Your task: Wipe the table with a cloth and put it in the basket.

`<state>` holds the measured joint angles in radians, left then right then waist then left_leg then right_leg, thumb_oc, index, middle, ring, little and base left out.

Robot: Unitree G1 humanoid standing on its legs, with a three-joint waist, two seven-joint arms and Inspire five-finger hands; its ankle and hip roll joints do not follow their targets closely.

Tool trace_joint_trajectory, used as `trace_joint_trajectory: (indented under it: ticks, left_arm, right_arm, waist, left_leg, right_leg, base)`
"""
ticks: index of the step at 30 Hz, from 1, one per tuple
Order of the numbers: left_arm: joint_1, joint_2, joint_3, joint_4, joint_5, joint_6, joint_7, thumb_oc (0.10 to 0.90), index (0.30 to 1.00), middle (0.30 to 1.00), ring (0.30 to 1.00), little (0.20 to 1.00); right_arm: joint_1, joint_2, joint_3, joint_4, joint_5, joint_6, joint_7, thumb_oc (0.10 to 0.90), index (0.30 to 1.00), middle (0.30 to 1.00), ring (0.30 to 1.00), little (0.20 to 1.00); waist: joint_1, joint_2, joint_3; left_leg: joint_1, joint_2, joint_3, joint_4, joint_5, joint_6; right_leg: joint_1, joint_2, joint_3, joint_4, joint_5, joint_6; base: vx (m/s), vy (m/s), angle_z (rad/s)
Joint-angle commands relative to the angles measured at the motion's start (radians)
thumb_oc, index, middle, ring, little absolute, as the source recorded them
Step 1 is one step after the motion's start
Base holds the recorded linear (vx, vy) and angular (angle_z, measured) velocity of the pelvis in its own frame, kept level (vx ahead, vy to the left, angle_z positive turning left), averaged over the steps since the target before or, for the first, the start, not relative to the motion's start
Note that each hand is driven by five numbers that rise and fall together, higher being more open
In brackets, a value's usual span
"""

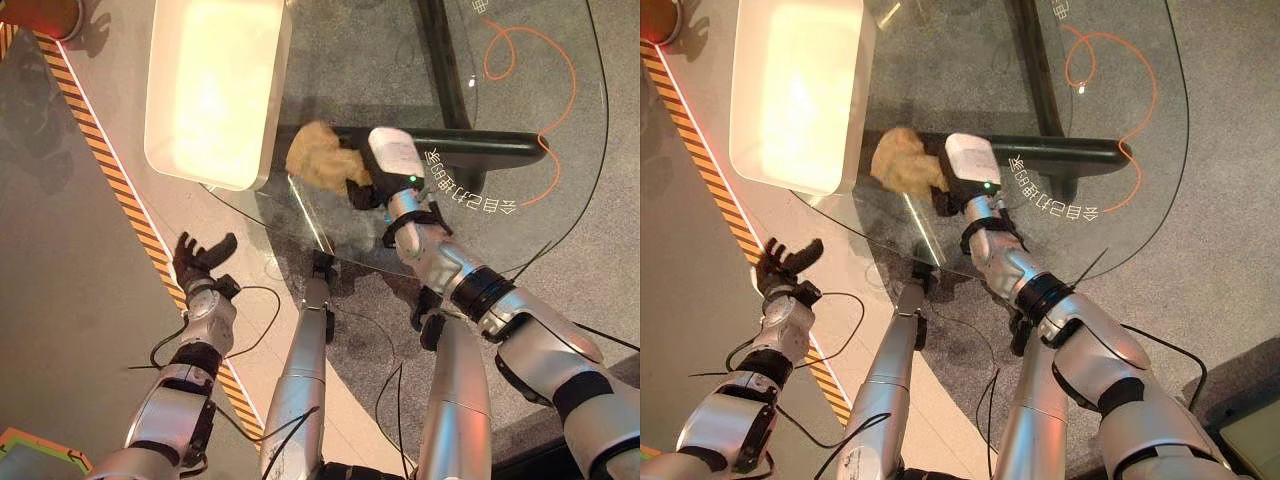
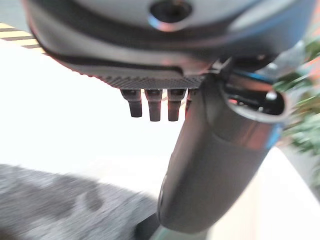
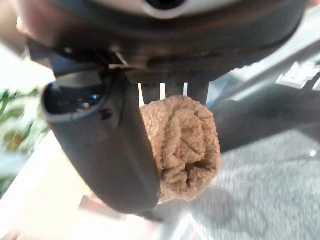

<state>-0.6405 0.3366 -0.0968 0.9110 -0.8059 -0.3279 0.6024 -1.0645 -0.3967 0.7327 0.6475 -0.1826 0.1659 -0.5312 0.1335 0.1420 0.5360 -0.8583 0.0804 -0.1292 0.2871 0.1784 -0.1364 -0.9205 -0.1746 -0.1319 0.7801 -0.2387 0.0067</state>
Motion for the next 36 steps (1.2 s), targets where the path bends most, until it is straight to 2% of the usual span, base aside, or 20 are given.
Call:
trace_joint_trajectory:
  ticks: [1,3,6,11,15,21,27,29,32,34,36]
  left_arm:
    - [0.005,0.064,0.072,-0.029,0.048,-0.161,0.157,0.800,0.900,0.900,0.900,0.900]
    - [0.023,0.068,0.114,-0.076,0.034,-0.240,0.180,0.800,0.900,0.900,0.900,0.900]
    - [0.025,0.080,0.147,-0.128,0.026,-0.294,0.193,0.800,0.900,0.900,0.900,0.900]
    - [0.035,0.086,0.194,-0.204,-0.018,-0.343,0.178,0.800,0.900,0.900,0.900,0.900]
    - [0.041,0.082,0.220,-0.281,-0.060,-0.405,0.152,0.800,0.900,0.900,0.900,0.900]
    - [0.041,0.050,0.215,-0.425,0.016,-0.457,0.134,0.800,0.900,0.900,0.900,0.900]
    - [0.037,-0.018,0.145,-0.681,0.110,-0.419,-0.015,0.800,0.900,0.900,0.900,0.900]
    - [0.043,-0.028,0.132,-0.723,0.129,-0.407,-0.026,0.800,0.900,0.900,0.900,0.900]
    - [0.040,-0.040,0.113,-0.769,0.113,-0.392,-0.085,0.800,0.900,0.900,0.900,0.900]
    - [0.036,-0.051,0.086,-0.815,0.058,-0.342,-0.211,0.800,0.900,0.900,0.900,0.900]
    - [0.028,-0.049,0.066,-0.841,0.052,-0.311,-0.250,0.800,0.900,0.900,0.900,0.900]
  right_arm:
    - [-0.068,0.055,-0.103,-0.213,0.014,-0.055,-0.160,0.100,0.300,0.300,0.300,0.200]
    - [-0.026,0.038,-0.157,-0.290,-0.002,-0.052,-0.189,0.100,0.300,0.300,0.300,0.200]
    - [0.019,0.015,-0.194,-0.367,-0.024,-0.045,-0.213,0.100,0.300,0.300,0.300,0.200]
    - [0.081,-0.017,-0.249,-0.459,-0.053,-0.051,-0.232,0.100,0.300,0.300,0.300,0.200]
    - [0.115,-0.033,-0.284,-0.503,-0.079,-0.085,-0.241,0.100,0.300,0.300,0.300,0.200]
    - [0.137,-0.041,-0.321,-0.579,-0.105,-0.106,-0.228,0.100,0.300,0.300,0.300,0.200]
    - [0.174,-0.041,-0.376,-0.664,-0.146,-0.149,-0.194,0.100,0.300,0.300,0.300,0.200]
    - [0.185,-0.038,-0.386,-0.674,-0.157,-0.161,-0.189,0.100,0.300,0.300,0.300,0.200]
    - [0.196,-0.032,-0.399,-0.695,-0.170,-0.171,-0.174,0.100,0.300,0.300,0.300,0.200]
    - [0.200,-0.027,-0.405,-0.715,-0.178,-0.185,-0.160,0.100,0.300,0.300,0.300,0.200]
    - [0.202,-0.029,-0.408,-0.732,-0.178,-0.194,-0.152,0.100,0.300,0.300,0.300,0.200]
  waist:
    - [0.004,-0.056,-0.016]
    - [-0.003,-0.064,-0.016]
    - [-0.010,-0.070,-0.016]
    - [-0.022,-0.080,-0.016]
    - [-0.031,-0.082,-0.016]
    - [-0.039,-0.083,-0.016]
    - [-0.047,-0.084,-0.016]
    - [-0.048,-0.084,-0.016]
    - [-0.052,-0.087,-0.016]
    - [-0.058,-0.088,-0.016]
    - [-0.062,-0.088,-0.016]
  left_leg:
    - [0.002,-0.118,0.085,0.111,-0.141,0.140]
    - [0.003,-0.116,0.084,0.110,-0.146,0.141]
    - [-0.001,-0.115,0.086,0.114,-0.151,0.143]
    - [-0.004,-0.112,0.089,0.124,-0.160,0.145]
    - [-0.003,-0.110,0.093,0.129,-0.167,0.145]
    - [0.001,-0.109,0.098,0.130,-0.171,0.144]
    - [0.007,-0.111,0.101,0.124,-0.171,0.145]
    - [0.007,-0.112,0.100,0.125,-0.172,0.145]
    - [0.010,-0.113,0.102,0.124,-0.172,0.146]
    - [0.015,-0.111,0.105,0.120,-0.174,0.147]
    - [0.017,-0.110,0.109,0.118,-0.173,0.147]
  right_leg:
    - [0.032,0.061,-0.028,-0.243,0.179,0.009]
    - [0.034,0.065,-0.025,-0.245,0.176,0.009]
    - [0.031,0.066,-0.023,-0.244,0.172,0.009]
    - [0.031,0.065,-0.021,-0.239,0.165,0.010]
    - [0.032,0.067,-0.016,-0.238,0.159,0.009]
    - [0.037,0.070,-0.010,-0.235,0.155,0.010]
    - [0.043,0.071,-0.006,-0.240,0.161,0.019]
    - [0.043,0.071,-0.006,-0.241,0.163,0.020]
    - [0.047,0.070,-0.006,-0.248,0.166,0.022]
    - [0.051,0.071,-0.005,-0.251,0.168,0.024]
    - [0.053,0.072,-0.004,-0.255,0.170,0.026]
  base:
    - [0.00,0.000,0.00]
    - [0.00,0.000,0.00]
    - [0.00,0.000,0.00]
    - [0.00,0.000,0.00]
    - [0.00,0.000,0.00]
    - [0.00,0.000,0.00]
    - [0.00,0.000,0.00]
    - [0.00,0.000,0.00]
    - [0.00,0.000,0.00]
    - [0.00,0.000,0.00]
    - [0.00,0.000,0.00]
